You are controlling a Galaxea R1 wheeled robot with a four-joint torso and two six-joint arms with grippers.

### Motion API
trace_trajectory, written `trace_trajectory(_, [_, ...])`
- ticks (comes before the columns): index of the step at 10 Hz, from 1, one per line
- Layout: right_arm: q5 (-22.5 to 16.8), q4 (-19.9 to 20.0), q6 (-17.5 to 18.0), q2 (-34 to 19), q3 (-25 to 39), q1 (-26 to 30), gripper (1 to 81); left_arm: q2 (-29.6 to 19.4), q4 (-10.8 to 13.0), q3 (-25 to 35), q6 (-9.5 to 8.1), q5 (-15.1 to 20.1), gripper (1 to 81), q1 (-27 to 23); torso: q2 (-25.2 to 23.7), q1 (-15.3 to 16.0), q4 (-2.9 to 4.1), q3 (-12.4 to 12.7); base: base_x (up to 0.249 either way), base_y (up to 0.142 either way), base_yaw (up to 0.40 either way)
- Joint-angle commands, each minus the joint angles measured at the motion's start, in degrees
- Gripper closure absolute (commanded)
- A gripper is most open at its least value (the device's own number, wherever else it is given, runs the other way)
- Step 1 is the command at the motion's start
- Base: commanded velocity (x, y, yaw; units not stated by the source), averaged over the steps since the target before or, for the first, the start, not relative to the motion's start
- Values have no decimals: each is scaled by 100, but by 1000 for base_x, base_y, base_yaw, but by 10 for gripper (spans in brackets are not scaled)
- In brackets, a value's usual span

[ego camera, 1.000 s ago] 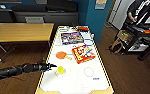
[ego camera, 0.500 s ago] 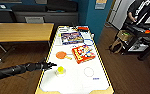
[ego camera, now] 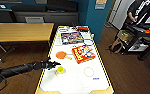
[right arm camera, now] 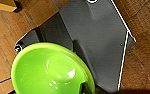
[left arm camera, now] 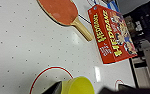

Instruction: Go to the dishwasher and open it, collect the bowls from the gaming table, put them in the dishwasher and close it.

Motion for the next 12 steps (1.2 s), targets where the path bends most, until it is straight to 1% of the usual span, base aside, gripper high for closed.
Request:
trace_trajectory(1, [-337, -32, 5, -71, 9, 169, 811, 112, 182, -93, 21, 101, 10, -823, 0, 2, 0, 0, 0, 0, 0])
trace_trajectory(3, [-337, -32, 5, -71, 9, 169, 811, 253, 199, -242, -40, 154, 10, -823, 0, 2, 0, -2, 0, 0, 0])
trace_trajectory(4, [-337, -41, 5, -63, 18, 169, 811, 350, 111, -383, -216, 242, 10, -814, 0, 2, 0, -2, 0, 0, 0])
trace_trajectory(5, [-337, -58, 5, -36, 18, 187, 811, 473, 190, -532, -620, 540, 10, -814, 0, 2, 0, -2, 0, 0, 0])
trace_trajectory(6, [-337, -67, -3, -19, 27, 195, 811, 578, 208, -655, -743, 584, 10, -814, 0, 5, 0, -2, 0, 0, 0])
trace_trajectory(7, [-337, -67, -3, -19, 27, 195, 811, 657, 199, -761, -769, 724, 10, -814, 0, 5, 0, -2, 0, 0, 0])
trace_trajectory(8, [-337, -76, -3, -19, 27, 195, 811, 710, 208, -858, -796, 787, 10, -814, 0, 5, 0, -2, 0, 0, 0])
trace_trajectory(9, [-337, -76, -3, -19, 27, 195, 811, 745, 216, -945, -796, 804, 10, -806, 0, 5, 0, -2, 0, 0, 0])
trace_trajectory(10, [-337, -85, -12, -19, 36, 195, 811, 771, 208, -1007, -796, 901, 10, -806, 0, 5, 0, -2, 0, 0, 0])
trace_trajectory(12, [-337, -85, -30, -1, 53, 204, 811, 798, 226, -1051, -778, 927, 10, -788, 2, 5, 0, -2, 0, 0, 0])
